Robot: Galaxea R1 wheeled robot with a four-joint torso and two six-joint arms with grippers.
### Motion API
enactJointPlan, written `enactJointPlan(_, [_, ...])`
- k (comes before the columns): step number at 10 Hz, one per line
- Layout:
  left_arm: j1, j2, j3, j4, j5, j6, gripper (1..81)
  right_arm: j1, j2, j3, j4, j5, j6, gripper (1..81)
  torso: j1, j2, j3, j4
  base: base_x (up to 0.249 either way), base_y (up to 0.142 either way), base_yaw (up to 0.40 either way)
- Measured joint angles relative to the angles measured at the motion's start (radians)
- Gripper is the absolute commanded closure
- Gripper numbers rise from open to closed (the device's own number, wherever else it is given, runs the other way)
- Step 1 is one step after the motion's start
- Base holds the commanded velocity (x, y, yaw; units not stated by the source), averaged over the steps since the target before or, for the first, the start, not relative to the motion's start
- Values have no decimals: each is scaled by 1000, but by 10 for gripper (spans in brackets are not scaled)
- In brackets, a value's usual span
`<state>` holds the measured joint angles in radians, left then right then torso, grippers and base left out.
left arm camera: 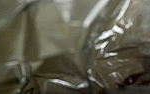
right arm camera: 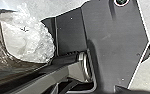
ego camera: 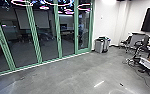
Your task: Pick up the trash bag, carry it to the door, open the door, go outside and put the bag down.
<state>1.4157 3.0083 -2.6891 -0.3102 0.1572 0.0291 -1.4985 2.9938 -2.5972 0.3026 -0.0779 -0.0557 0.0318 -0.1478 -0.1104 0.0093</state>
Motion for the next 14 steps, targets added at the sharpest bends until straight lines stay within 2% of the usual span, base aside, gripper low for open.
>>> enactJointPlan(14, [3, 0, 0, 0, 0, 0, 811, -3, 1, -1, 0, 0, 0, 10, 0, 0, 0, 0, 155, -73, 0])
